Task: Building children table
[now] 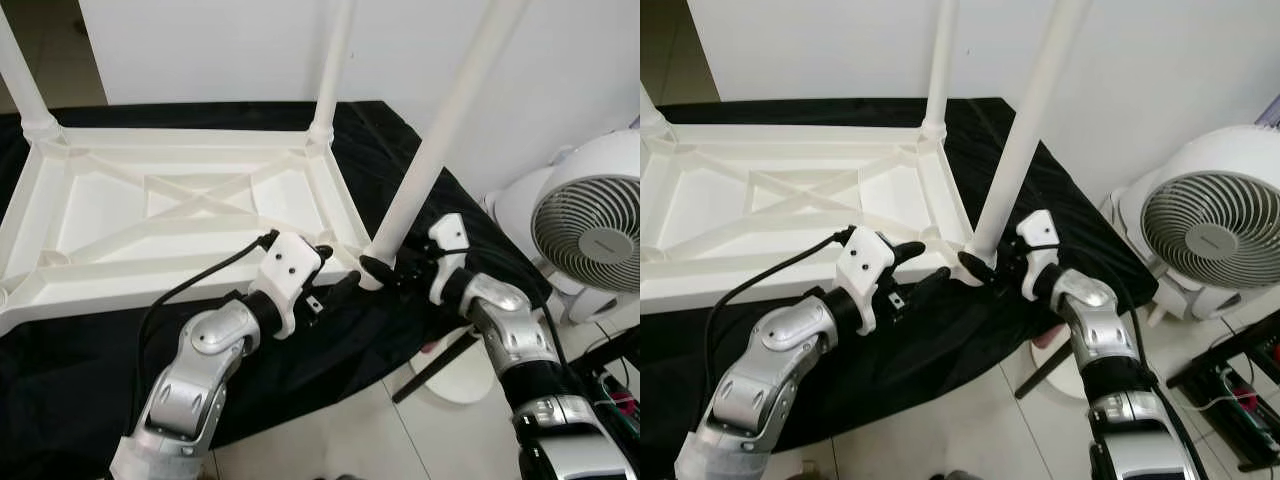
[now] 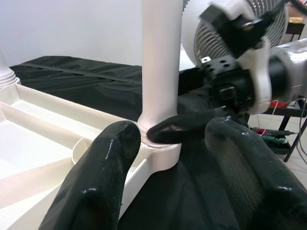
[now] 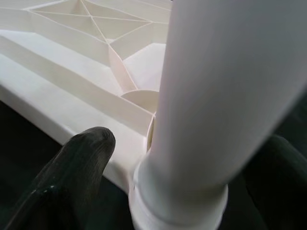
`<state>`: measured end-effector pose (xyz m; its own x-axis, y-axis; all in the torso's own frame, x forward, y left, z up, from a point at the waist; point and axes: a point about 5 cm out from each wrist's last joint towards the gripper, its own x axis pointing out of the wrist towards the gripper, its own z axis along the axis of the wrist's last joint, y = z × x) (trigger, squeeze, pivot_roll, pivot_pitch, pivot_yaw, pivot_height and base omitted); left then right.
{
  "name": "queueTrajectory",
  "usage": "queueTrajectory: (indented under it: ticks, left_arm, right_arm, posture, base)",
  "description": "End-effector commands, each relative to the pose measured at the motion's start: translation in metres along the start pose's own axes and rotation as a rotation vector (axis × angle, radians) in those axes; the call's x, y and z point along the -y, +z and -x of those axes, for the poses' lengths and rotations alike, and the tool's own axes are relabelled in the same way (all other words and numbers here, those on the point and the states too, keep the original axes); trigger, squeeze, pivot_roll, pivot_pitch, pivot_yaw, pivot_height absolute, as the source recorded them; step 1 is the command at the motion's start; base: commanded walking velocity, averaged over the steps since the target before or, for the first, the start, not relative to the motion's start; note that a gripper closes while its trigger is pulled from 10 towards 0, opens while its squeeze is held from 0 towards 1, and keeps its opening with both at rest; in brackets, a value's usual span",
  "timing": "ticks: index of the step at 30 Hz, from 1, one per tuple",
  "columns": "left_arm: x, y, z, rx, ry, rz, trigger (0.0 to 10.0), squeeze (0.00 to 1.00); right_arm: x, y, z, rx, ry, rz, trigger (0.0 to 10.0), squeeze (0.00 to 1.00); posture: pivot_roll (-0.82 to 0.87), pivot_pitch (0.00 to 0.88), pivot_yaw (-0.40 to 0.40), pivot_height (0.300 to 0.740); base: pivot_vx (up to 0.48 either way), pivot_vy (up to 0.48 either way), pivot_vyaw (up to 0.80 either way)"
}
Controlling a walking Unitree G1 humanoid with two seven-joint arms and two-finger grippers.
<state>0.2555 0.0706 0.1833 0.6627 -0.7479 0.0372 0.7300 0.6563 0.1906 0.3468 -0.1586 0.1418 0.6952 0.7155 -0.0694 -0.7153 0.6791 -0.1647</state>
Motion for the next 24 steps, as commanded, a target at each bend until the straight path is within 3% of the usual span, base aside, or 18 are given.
queueTrajectory:
  ticks: [1, 7, 8, 10, 11, 24]
  left_arm:
    - [-0.001, -0.002, -0.002, -0.007, 0.034, 0.007, 10.0, 0.0]
    - [-0.003, -0.001, -0.001, -0.005, 0.043, 0.007, 10.0, 0.0]
    - [-0.003, -0.001, -0.001, -0.004, 0.046, 0.006, 10.0, 0.0]
    - [-0.003, -0.001, 0.0, -0.004, 0.047, 0.007, 10.0, 0.0]
    - [-0.003, 0.0, 0.0, -0.004, 0.049, 0.007, 10.0, 0.0]
    - [-0.001, -0.001, 0.0, -0.006, 0.044, 0.009, 10.0, 0.0]
  right_arm:
    - [0.0, -0.004, -0.001, -0.015, 0.007, 0.007, 10.0, 0.0]
    - [-0.001, 0.001, -0.015, 0.016, 0.014, -0.016, 10.0, 0.0]
    - [-0.001, 0.004, -0.019, 0.029, 0.033, -0.008, 3.9, 0.0]
    - [-0.001, 0.005, -0.02, 0.033, 0.04, -0.004, 3.9, 0.0]
    - [0.0, 0.005, -0.021, 0.035, 0.044, -0.001, 0.0, 0.0]
    - [0.005, -0.008, -0.004, 0.021, 0.039, -0.021, 0.0, 0.0]
  posture:
    - [0.09, 0.049, -0.105, 0.74]
    - [0.1, 0.053, -0.107, 0.74]
    - [0.11, 0.054, -0.108, 0.74]
    - [0.11, 0.054, -0.108, 0.74]
    - [0.11, 0.055, -0.108, 0.74]
    - [0.09, 0.06, -0.104, 0.74]
  base:
    - [0.0, 0.0, 0.0]
    - [0.0, 0.0, 0.0]
    - [0.0, 0.0, 0.0]
    - [0.0, 0.0, 0.0]
    - [0.0, 0.0, 0.0]
    - [0.0, 0.0, 0.0]
